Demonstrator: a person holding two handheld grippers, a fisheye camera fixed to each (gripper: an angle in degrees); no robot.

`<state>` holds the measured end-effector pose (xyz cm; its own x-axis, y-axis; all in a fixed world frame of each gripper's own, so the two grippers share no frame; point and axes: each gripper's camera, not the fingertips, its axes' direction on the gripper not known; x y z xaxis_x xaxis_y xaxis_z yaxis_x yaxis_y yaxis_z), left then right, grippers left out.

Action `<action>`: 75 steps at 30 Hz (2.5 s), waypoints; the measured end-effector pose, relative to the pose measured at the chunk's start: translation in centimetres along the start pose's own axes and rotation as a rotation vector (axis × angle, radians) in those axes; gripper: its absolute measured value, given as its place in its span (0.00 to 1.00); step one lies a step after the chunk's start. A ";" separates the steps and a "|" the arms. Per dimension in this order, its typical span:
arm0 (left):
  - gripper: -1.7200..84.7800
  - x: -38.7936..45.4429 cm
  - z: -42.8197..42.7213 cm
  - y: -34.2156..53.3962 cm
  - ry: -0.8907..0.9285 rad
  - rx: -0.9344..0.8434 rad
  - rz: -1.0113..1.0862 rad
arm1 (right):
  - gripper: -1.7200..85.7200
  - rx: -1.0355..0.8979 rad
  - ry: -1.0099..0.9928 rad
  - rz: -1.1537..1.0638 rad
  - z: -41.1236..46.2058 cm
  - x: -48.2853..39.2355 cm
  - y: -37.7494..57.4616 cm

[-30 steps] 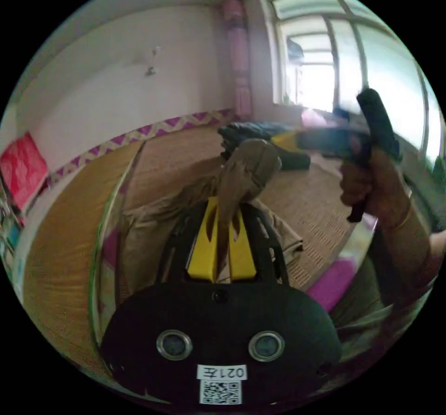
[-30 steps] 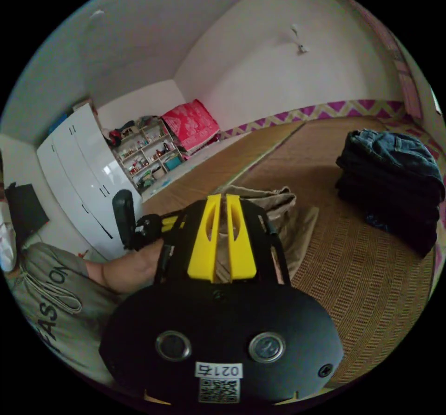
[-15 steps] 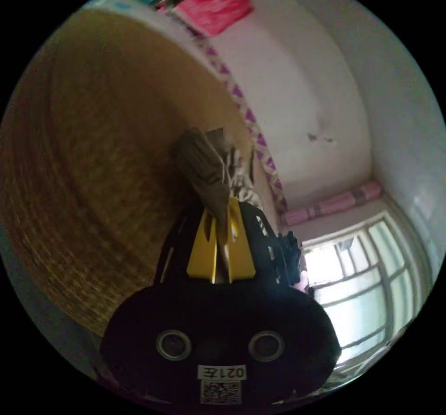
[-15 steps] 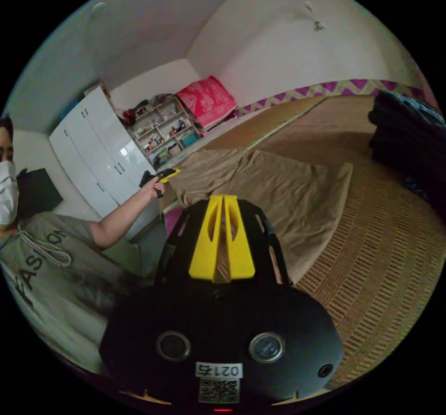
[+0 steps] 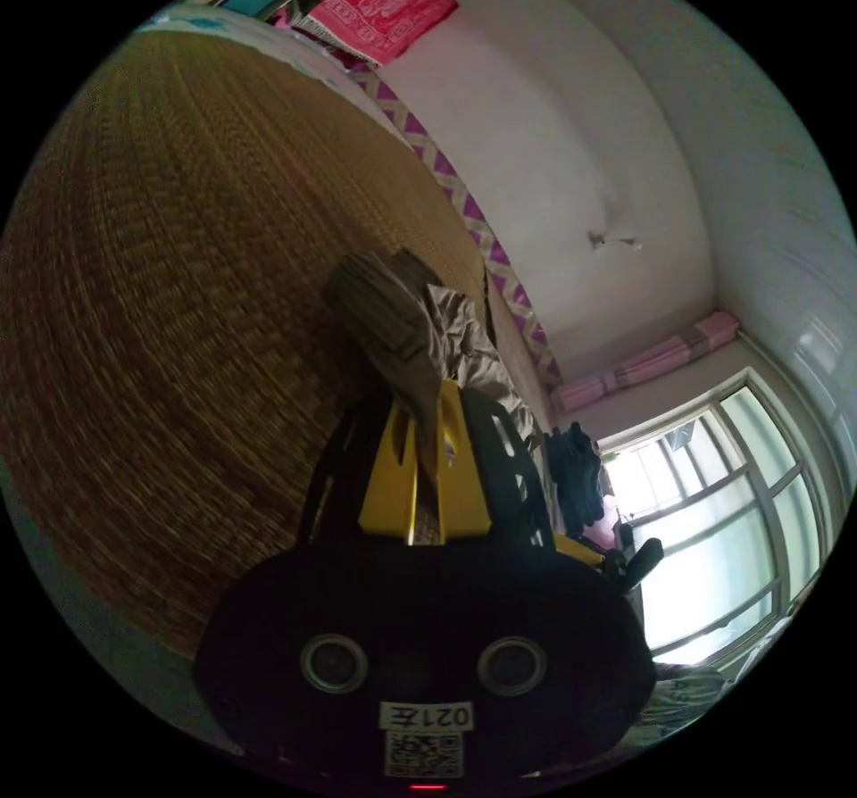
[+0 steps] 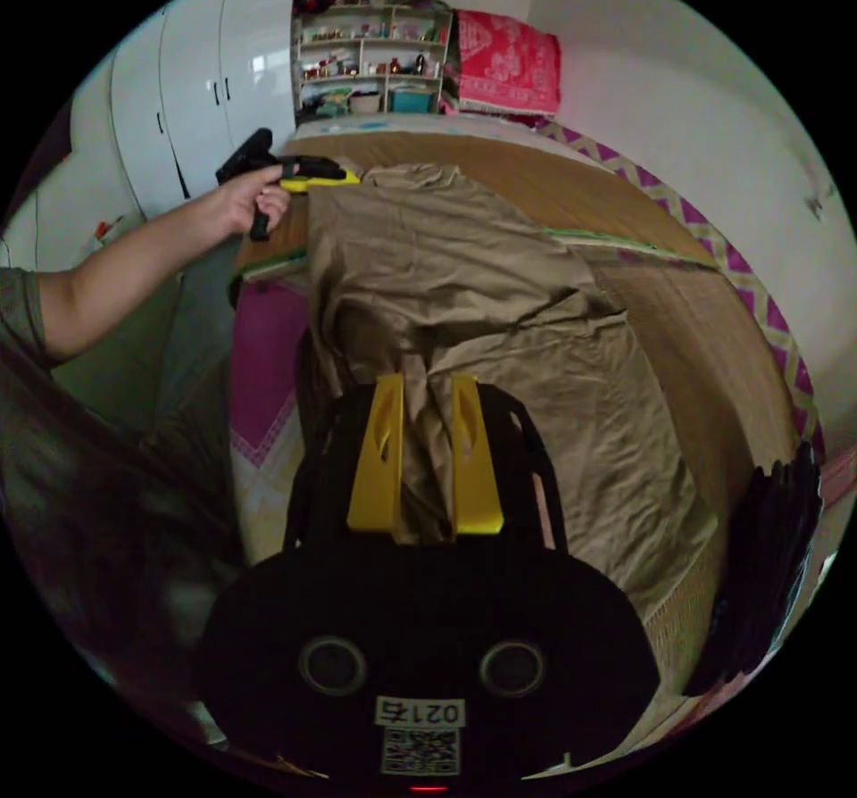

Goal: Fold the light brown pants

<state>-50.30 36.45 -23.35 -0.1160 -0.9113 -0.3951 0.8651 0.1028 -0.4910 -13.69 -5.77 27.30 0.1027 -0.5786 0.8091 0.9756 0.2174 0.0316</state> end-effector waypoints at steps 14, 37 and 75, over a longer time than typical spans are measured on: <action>0.01 -1.6 -3.2 -4.6 0.028 0.009 -0.010 | 0.08 -0.044 0.042 0.059 1.4 1.9 -0.9; 0.01 0.7 0.5 -6.8 0.013 -0.030 -0.116 | 0.03 0.642 -0.101 1.534 -22.6 26.0 56.6; 0.09 30.3 24.6 7.7 -0.309 -0.126 0.994 | 0.10 -0.263 0.014 0.113 -11.2 38.7 21.8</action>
<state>-35.16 -0.16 -20.05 0.7642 -0.4544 -0.4577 0.4436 0.8855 -0.1384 13.75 -32.23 52.74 0.2142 -0.5734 0.7908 0.9745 0.0703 -0.2130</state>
